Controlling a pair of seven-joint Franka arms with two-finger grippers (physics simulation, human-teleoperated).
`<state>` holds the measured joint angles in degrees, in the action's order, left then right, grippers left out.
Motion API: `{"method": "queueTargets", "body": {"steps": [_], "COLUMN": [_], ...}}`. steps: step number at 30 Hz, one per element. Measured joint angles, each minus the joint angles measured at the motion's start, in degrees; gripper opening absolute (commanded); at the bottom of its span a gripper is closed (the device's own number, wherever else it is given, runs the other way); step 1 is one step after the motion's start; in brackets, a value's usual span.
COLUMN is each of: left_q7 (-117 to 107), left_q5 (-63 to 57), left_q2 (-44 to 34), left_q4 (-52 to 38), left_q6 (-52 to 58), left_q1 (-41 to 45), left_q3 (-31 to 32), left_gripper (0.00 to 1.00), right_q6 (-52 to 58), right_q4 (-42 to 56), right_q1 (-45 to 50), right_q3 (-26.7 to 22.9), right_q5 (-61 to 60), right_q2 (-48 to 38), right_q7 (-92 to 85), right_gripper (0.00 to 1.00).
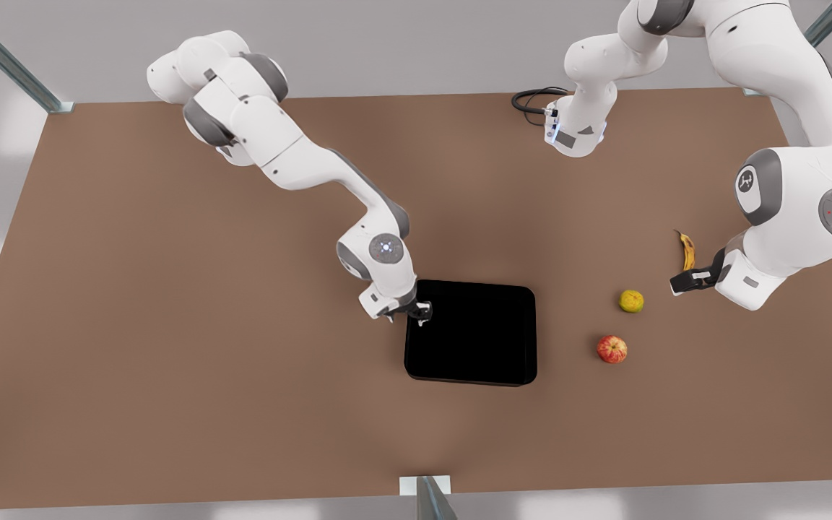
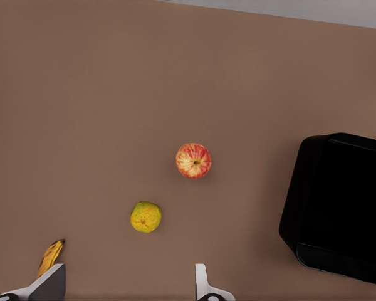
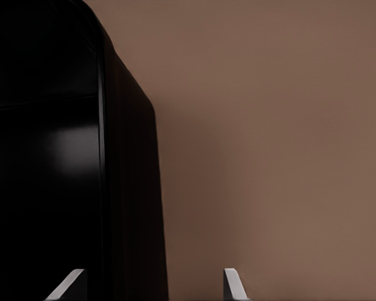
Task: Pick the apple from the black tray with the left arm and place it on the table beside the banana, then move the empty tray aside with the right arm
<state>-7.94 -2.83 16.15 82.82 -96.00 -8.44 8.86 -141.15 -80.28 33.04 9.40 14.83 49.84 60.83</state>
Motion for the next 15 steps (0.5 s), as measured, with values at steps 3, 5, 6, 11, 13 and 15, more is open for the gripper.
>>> {"method": "queueTargets", "body": {"steps": [3, 5, 6, 11, 13, 15], "left_q7": [-0.1, -0.1, -0.2, -0.4, -0.4, -0.5], "left_q5": [0.0, 0.0, 0.0, 0.0, 0.0, 0.0], "left_q2": [0.0, 0.0, 0.0, 0.0, 0.0, 0.0], "left_q4": [0.1, 0.1, 0.1, 0.2, 0.2, 0.2], "left_q6": [0.0, 0.0, 0.0, 0.0, 0.0, 0.1], "left_q1": [0.0, 0.1, 0.2, 0.3, 0.3, 0.3], "left_q3": [0.0, 0.0, 0.0, 0.0, 0.0, 0.0], "left_gripper": [1.0, 1.0, 1.0, 1.0, 1.0, 1.0], "right_q6": [-0.5, -0.7, -0.7, -1.0, -1.1, -1.1], "right_q4": [0.1, 0.1, 0.1, 0.1, 0.1, 0.1], "right_q1": [0.0, -0.1, -0.1, -0.1, -0.1, -0.1], "right_q3": [0.0, 0.0, 0.0, 0.0, 0.2, 0.4], "right_q5": [-0.1, -0.1, -0.1, -0.1, -0.2, -0.3], "right_q2": [0.1, 0.1, 0.1, 0.0, 0.0, -0.2], "right_q7": [-0.5, -1.0, -1.2, -2.2, -2.5, -2.8], "right_gripper": [0.52, 0.43, 0.4, 0.24, 0.2, 0.18]}}
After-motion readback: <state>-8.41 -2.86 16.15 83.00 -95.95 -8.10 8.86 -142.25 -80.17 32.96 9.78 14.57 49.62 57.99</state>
